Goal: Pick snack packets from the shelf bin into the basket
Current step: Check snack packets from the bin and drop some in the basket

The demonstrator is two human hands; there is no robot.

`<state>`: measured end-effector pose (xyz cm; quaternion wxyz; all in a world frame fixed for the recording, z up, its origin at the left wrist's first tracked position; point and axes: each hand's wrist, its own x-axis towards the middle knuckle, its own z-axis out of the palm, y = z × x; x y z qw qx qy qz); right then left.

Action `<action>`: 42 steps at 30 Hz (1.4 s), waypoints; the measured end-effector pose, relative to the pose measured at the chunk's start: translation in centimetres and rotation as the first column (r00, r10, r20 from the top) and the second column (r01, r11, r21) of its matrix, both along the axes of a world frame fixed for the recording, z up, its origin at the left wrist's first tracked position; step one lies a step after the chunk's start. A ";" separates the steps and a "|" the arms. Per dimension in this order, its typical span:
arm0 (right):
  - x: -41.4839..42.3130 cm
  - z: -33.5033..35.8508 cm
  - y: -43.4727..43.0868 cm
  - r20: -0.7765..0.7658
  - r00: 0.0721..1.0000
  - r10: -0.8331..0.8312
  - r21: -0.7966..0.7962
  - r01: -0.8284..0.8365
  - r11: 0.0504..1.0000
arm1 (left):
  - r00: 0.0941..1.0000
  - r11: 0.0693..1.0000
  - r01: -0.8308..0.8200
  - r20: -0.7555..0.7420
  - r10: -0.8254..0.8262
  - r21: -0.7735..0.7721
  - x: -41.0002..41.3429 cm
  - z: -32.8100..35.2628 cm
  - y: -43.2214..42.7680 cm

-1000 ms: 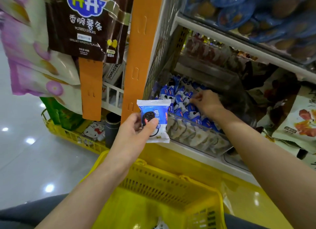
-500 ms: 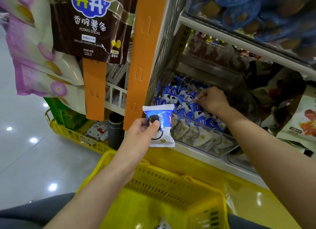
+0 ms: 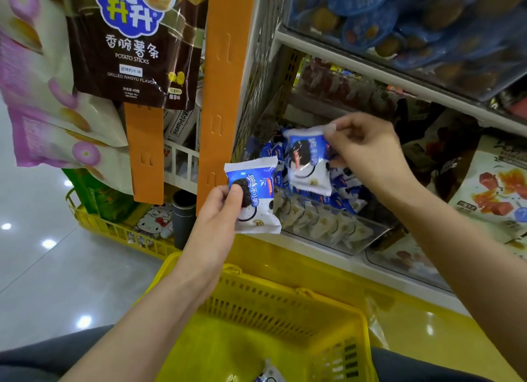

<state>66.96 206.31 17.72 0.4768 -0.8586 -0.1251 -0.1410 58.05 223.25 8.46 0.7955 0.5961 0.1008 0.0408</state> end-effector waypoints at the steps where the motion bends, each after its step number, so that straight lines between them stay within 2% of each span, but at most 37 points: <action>1: -0.8 -0.2 0.2 -0.060 0.997 0.053 -0.009 -0.054 0.999 | 1.000 1.000 0.010 0.016 -0.010 -0.020 -0.1 0.1 0.0; 5: -3.4 -2.0 1.5 -0.215 0.963 0.164 -0.056 -0.180 0.982 | 0.993 0.985 0.107 0.066 -0.099 -0.133 -0.5 -0.1 -0.2; 9: -4.6 -3.6 2.6 -0.287 0.945 0.159 -0.027 -0.173 0.985 | 0.990 0.973 0.140 0.004 -0.142 -0.185 -0.8 -0.4 -0.3; 13: -5.2 -4.1 2.9 -0.367 0.909 0.198 0.068 -0.186 0.980 | 0.969 0.945 0.221 -0.056 -0.241 -0.243 -0.8 -0.6 0.0; 16: -5.6 -4.0 2.9 -0.448 0.840 0.305 0.225 -0.223 0.948 | 0.944 0.926 0.316 -0.032 -0.330 -0.208 -0.8 -0.3 0.3; 18: -6.1 -4.0 2.6 -0.465 0.796 0.386 0.299 -0.269 0.916 | 0.950 0.933 0.297 -0.034 -0.310 -0.202 -0.8 -0.2 0.4; 23: -7.7 -4.8 2.3 -0.433 0.755 0.492 0.413 -0.319 0.853 | 0.972 0.960 0.213 -0.061 -0.228 -0.184 -0.8 -0.3 0.0; 28: -8.5 -5.7 3.0 -0.359 0.858 0.367 0.298 -0.267 0.917 | 0.993 0.994 0.091 -0.070 -0.094 -0.054 -0.9 -0.2 -0.3; 31: -7.7 -4.8 3.0 -0.378 0.873 0.309 0.334 -0.183 0.925 | 0.994 0.993 0.051 -0.091 -0.061 -0.107 -0.8 0.2 -0.2; 34: -3.9 -3.6 1.7 -0.246 0.968 0.043 0.204 0.008 0.979 | 0.991 0.991 -0.012 -0.132 -0.006 -0.132 -0.4 0.2 0.0; 37: 1.2 -3.0 0.0 -0.084 0.977 -0.197 -0.005 0.197 0.980 | 0.991 0.996 -0.004 -0.135 -0.009 -0.094 -0.4 0.3 -0.2; 39: 3.8 -3.6 -0.8 -0.061 0.966 -0.251 -0.211 0.233 0.949 | 0.991 0.996 0.010 -0.129 -0.022 -0.088 -0.4 0.3 -0.3; 42: 6.1 -4.4 -1.0 -0.169 0.955 -0.244 -0.443 0.147 0.884 | 0.993 0.996 0.025 -0.112 -0.034 -0.082 -0.3 0.1 -0.3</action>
